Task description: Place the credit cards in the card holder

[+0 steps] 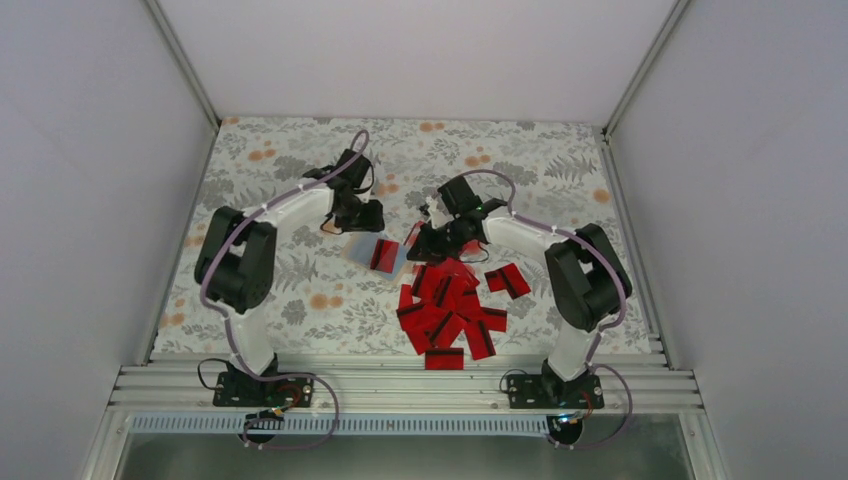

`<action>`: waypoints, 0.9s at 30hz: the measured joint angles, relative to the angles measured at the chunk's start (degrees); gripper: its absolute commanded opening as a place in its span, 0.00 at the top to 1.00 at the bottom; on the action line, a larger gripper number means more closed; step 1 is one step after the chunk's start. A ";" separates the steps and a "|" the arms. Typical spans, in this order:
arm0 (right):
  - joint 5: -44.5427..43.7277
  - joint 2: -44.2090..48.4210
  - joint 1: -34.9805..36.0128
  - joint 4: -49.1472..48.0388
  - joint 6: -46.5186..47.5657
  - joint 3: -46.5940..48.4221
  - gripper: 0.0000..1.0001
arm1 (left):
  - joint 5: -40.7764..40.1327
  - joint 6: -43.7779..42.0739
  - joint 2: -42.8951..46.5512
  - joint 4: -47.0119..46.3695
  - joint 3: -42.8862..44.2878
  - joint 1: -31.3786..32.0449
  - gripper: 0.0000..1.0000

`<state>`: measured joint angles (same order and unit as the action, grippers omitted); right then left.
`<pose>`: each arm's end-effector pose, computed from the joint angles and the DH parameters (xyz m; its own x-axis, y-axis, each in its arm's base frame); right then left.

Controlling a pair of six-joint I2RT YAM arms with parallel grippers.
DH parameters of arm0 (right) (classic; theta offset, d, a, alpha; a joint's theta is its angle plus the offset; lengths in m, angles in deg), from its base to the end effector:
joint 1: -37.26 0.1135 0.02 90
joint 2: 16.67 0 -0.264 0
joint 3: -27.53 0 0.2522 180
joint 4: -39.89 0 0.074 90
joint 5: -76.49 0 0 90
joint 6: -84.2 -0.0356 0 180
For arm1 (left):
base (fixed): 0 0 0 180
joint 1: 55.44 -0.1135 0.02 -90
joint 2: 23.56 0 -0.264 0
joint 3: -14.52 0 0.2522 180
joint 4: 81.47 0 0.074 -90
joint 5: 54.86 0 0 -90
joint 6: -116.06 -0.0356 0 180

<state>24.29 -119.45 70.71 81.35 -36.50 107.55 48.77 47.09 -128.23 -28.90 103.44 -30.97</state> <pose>0.2845 0.2141 0.1814 -0.9819 -0.1652 -0.0922 -0.1822 0.6939 0.6966 0.3330 -0.1608 0.1995 -0.9624 0.0548 -0.2662 0.1462 0.9301 -0.3370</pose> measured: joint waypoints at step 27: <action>-5.27 -9.49 -0.33 -6.12 -7.82 -0.04 0.92 | -2.08 -5.35 -7.78 2.29 3.91 2.62 0.52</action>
<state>19.03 -128.94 70.38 75.23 -44.32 107.51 46.69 41.74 -136.01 -26.60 107.35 -28.35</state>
